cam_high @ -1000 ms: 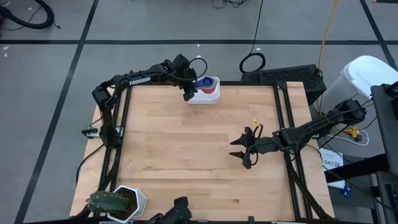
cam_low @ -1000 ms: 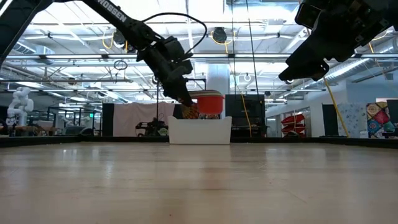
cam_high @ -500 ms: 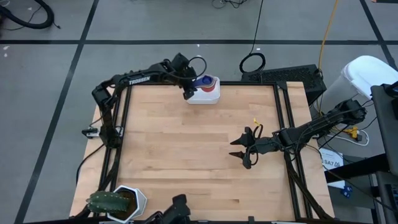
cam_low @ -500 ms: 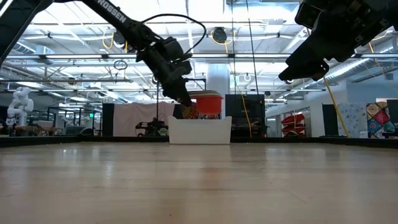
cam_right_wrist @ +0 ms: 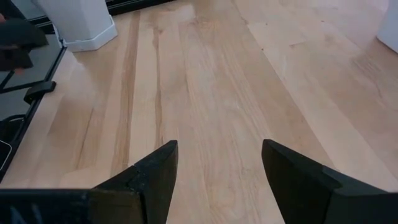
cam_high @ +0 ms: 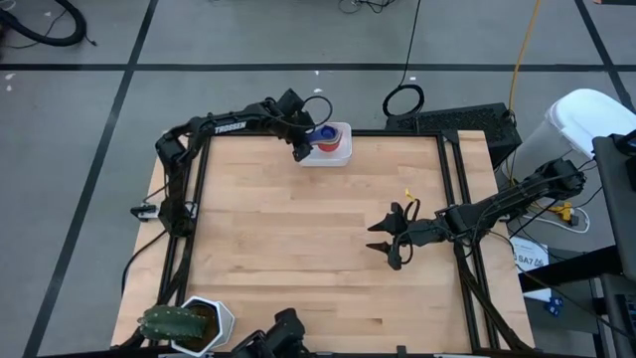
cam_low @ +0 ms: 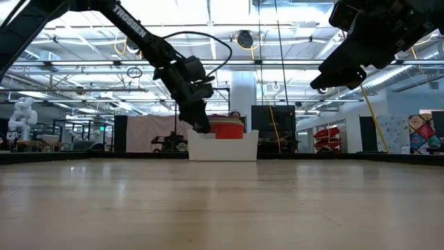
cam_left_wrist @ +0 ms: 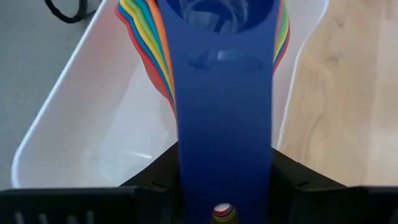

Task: Nest measuring cups in basket
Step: Put the nested measuring cups into the white bin

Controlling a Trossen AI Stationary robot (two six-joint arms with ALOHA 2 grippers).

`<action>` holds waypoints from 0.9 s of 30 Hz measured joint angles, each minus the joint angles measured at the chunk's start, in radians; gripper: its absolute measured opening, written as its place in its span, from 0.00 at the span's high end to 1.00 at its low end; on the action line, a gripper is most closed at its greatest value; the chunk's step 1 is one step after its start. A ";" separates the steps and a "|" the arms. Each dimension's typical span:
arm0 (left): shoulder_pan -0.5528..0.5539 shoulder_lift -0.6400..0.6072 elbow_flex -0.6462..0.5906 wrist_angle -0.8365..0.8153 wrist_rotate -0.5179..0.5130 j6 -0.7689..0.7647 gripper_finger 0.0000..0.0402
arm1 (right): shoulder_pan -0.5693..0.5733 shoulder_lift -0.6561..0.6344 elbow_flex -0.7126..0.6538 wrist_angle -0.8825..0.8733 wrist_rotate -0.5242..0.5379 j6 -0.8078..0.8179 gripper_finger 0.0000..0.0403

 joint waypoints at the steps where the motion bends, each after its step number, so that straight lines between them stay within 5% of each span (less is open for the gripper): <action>1: 0.000 0.007 0.000 0.007 0.000 -0.001 0.66 | 0.000 0.000 0.000 -0.001 0.000 0.000 0.44; 27: 0.004 0.081 0.000 0.026 -0.001 0.000 0.66 | 0.000 0.000 0.000 -0.007 0.002 0.002 0.44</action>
